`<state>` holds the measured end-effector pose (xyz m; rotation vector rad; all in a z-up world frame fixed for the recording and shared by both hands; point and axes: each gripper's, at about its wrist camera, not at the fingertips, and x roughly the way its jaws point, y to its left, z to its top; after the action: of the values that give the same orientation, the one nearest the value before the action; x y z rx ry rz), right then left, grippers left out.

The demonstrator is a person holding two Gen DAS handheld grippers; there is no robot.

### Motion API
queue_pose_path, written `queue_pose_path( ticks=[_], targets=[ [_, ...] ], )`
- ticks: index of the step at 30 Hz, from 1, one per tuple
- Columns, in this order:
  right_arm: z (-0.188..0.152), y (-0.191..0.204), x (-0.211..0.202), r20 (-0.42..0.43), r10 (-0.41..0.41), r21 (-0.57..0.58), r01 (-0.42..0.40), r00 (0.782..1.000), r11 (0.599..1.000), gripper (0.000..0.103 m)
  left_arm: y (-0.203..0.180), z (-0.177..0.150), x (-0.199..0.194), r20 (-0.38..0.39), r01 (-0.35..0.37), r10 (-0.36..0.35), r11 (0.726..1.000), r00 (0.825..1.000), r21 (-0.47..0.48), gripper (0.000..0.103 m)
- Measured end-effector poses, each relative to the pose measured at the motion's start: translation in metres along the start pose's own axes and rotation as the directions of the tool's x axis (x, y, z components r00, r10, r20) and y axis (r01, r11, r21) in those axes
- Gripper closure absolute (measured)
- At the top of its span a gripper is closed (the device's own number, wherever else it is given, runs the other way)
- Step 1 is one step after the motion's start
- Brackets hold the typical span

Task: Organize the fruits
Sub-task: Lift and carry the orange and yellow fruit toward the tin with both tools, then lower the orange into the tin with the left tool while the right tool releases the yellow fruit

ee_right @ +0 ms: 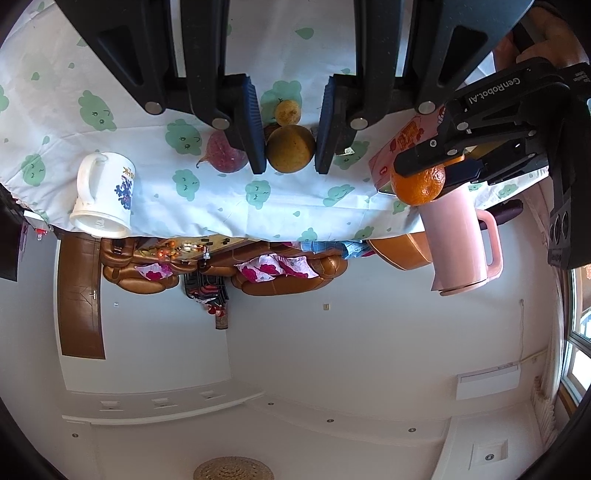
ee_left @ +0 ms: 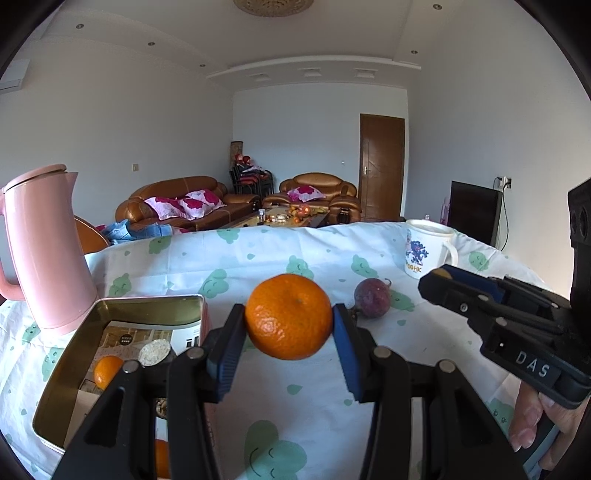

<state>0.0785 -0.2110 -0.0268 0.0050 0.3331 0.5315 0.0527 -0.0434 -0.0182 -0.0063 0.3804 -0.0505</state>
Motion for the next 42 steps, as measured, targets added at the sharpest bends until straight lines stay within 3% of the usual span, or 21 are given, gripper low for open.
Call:
queue_pose_path(
  ticks=[42],
  targets=[
    [0.006, 0.079, 0.032, -0.069, 0.130, -0.078, -0.135, 0.989, 0.988, 0.074, 0.064, -0.009, -0.025, -0.049, -0.086, 0.084, 0.995, 0.995, -0.049, 0.055]
  ],
)
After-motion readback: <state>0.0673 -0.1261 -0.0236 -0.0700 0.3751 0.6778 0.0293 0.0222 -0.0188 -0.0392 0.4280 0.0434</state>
